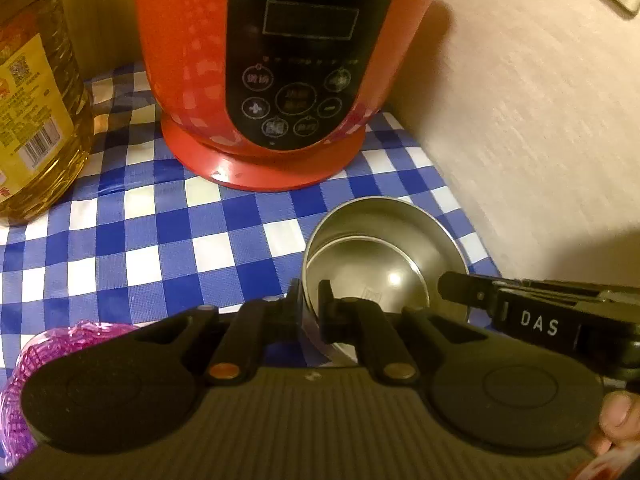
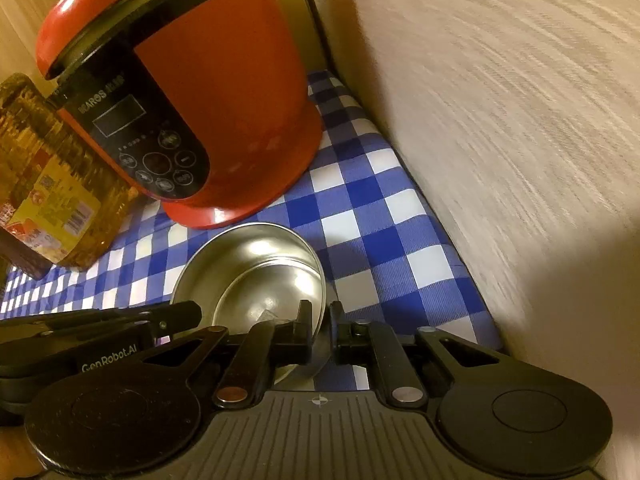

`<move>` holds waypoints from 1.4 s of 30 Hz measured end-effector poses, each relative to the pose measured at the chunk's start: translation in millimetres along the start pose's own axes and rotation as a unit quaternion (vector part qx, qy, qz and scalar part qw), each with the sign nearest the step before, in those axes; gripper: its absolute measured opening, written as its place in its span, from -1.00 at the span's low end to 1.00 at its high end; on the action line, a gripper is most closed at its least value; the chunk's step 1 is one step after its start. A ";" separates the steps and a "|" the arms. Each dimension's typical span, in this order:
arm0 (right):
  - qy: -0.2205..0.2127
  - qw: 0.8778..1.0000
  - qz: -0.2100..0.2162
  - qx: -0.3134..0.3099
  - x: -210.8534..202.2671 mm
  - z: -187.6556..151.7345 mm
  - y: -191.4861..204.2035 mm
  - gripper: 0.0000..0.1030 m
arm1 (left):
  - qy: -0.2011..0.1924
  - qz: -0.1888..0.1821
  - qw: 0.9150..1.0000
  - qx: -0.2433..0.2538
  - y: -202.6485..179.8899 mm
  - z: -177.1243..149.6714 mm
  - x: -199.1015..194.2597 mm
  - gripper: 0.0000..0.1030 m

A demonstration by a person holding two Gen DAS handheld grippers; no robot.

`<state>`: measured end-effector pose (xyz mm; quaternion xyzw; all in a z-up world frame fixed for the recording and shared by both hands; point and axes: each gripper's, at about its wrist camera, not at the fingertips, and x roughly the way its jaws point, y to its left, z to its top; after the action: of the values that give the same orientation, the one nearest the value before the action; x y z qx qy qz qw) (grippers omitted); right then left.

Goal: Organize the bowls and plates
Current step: 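Close both tools on the steel bowl rim, then lift the steel bowl with both tools and carry it toward the green bowl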

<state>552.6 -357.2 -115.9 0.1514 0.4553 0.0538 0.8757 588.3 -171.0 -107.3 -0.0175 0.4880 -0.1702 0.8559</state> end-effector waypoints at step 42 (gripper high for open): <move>-0.069 0.997 0.003 -0.018 -295.3 -164.0 42.3 -0.85 | -0.067 -0.049 0.997 -0.009 -86.7 -176.3 -268.7 -0.88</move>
<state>249.8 -350.2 39.5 0.1407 0.3923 0.0537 0.9074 290.9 -145.8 40.3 -0.0600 0.4292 -0.2058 0.8774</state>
